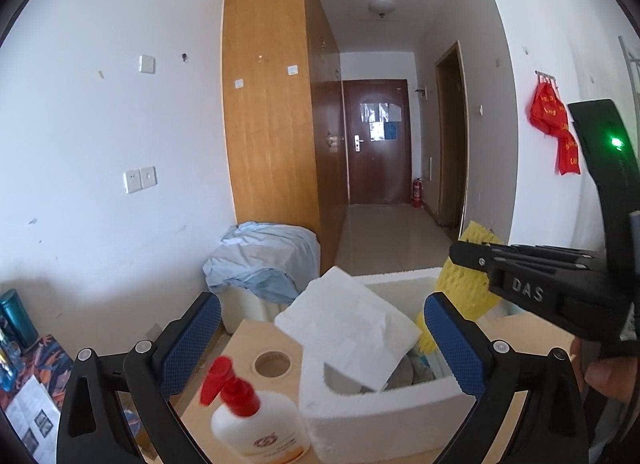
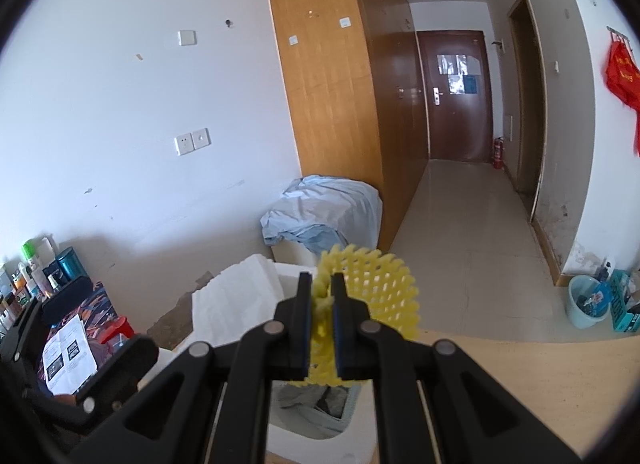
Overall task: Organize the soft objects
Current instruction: 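Lower the paper towel and foam net into the box and open both grippers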
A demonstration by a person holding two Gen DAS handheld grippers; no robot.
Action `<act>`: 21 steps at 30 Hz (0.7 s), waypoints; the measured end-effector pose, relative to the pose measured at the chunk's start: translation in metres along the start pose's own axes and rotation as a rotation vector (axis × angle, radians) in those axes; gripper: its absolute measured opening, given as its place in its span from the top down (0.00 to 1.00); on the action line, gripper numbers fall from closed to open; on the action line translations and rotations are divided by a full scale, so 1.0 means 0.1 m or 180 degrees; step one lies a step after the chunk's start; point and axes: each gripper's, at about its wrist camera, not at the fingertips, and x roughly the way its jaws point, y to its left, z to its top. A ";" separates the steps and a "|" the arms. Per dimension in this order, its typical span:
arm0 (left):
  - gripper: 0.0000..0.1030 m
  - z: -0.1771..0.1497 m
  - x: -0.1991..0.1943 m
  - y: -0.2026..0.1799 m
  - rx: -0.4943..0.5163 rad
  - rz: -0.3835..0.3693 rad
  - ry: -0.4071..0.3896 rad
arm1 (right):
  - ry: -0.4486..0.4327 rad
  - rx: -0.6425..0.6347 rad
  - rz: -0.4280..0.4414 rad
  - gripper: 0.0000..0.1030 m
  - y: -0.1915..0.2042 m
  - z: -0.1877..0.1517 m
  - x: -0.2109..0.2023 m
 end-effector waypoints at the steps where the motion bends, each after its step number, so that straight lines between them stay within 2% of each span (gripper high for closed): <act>1: 0.01 -0.01 -0.02 0.01 -0.0006 0.0009 0.0001 | 0.0010 -0.0007 0.0014 0.89 0.02 0.00 0.02; 8: 0.01 -0.08 -0.05 0.13 -0.0143 0.0027 0.0018 | 0.0143 -0.0074 0.0078 0.88 0.11 -0.01 0.19; 11: 0.01 -0.08 -0.04 0.15 -0.0175 0.0017 0.0022 | 0.0200 -0.0078 0.0108 0.81 0.11 -0.01 0.26; 12: 0.01 -0.08 -0.04 0.16 -0.0179 0.0017 0.0023 | 0.0207 -0.0095 0.0090 0.71 0.12 0.00 0.27; 13: 0.01 -0.08 -0.04 0.17 -0.0182 0.0017 0.0022 | 0.0210 -0.0103 0.0062 0.56 0.13 0.00 0.29; 14: 0.01 -0.08 -0.05 0.17 -0.0184 0.0023 0.0024 | 0.0194 -0.0107 0.0054 0.48 0.14 -0.01 0.28; 15: 0.01 -0.09 -0.05 0.17 -0.0183 0.0026 0.0029 | 0.0168 -0.0114 0.0038 0.35 0.15 -0.01 0.26; 16: 0.01 -0.09 -0.06 0.17 -0.0186 0.0016 0.0029 | 0.0132 -0.0129 0.0007 0.27 0.16 0.00 0.24; 18: 0.01 -0.09 -0.06 0.18 -0.0197 0.0012 0.0038 | 0.0086 -0.0149 -0.0029 0.22 0.18 0.00 0.21; 21: 0.01 -0.10 -0.03 0.19 -0.0189 0.0000 0.0061 | 0.0129 -0.0183 -0.0021 0.21 0.19 -0.01 0.21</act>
